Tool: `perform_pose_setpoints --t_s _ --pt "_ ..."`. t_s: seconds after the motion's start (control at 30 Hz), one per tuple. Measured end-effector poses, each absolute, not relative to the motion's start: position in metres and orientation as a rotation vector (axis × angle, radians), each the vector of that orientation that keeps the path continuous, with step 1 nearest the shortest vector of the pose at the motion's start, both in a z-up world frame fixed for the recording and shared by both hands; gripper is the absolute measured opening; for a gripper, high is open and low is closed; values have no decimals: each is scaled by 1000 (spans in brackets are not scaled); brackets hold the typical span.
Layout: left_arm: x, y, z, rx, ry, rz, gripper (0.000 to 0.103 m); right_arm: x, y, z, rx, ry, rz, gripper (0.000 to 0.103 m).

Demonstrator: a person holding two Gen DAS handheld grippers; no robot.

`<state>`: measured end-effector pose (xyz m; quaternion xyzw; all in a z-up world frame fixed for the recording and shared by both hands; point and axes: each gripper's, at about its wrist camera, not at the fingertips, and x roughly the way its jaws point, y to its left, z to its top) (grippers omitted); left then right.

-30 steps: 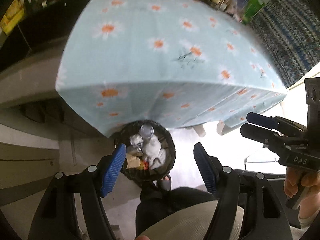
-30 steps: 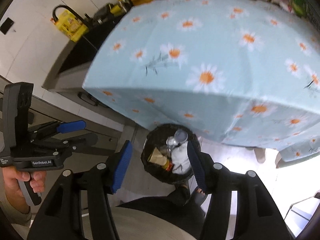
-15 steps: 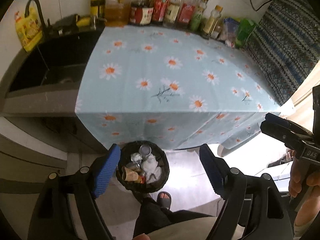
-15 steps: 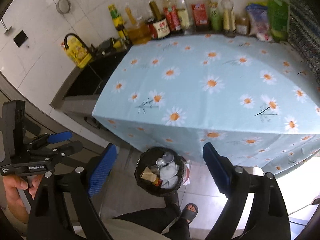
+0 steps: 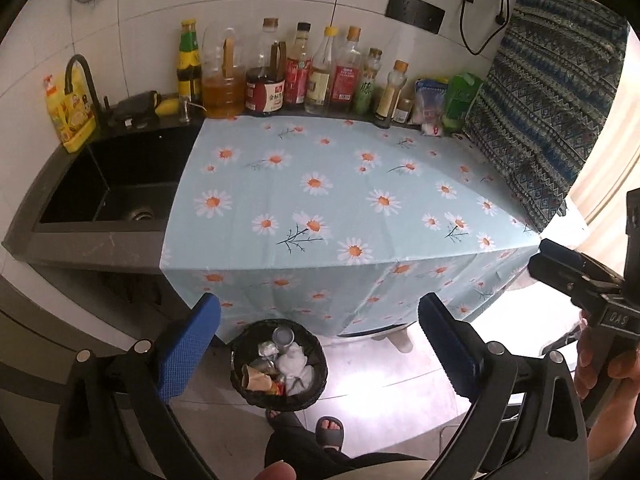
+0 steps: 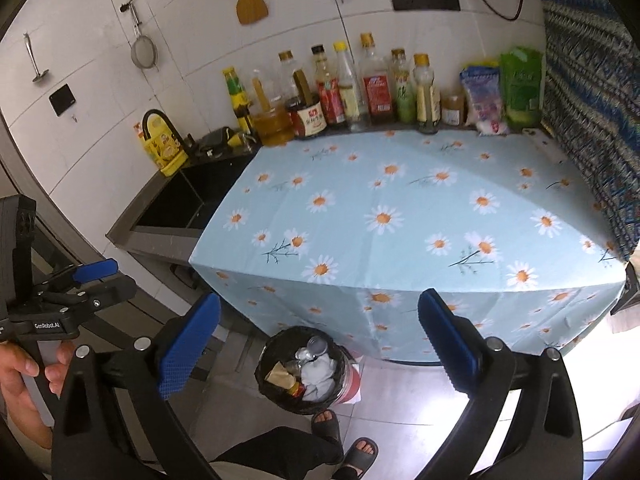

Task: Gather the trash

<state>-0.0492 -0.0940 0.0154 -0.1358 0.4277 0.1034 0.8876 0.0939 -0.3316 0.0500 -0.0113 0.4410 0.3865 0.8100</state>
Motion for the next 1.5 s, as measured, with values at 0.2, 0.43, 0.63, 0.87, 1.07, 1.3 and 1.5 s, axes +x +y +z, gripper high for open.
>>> perform_pose_setpoints --t_s 0.2,0.43,0.63,0.87,1.07,1.3,1.5 --pt "-60 -104 22 -267 869 240 96 87 -342 62 -41 907 826 98" --pt "-68 -111 30 -255 850 276 96 86 -349 64 -40 904 822 98" --pt "-70 -114 33 -241 834 279 96 89 -350 63 -39 910 832 98" --pt "-67 -113 30 -241 843 282 96 88 -350 60 -41 916 833 98" --pt "-64 -113 29 -242 851 284 96 89 -349 57 -45 924 826 98" --pt "-62 -116 24 -238 871 278 96 90 -350 54 -44 930 825 98" --pt "-62 -118 23 -239 876 271 96 88 -349 53 -51 931 829 98"
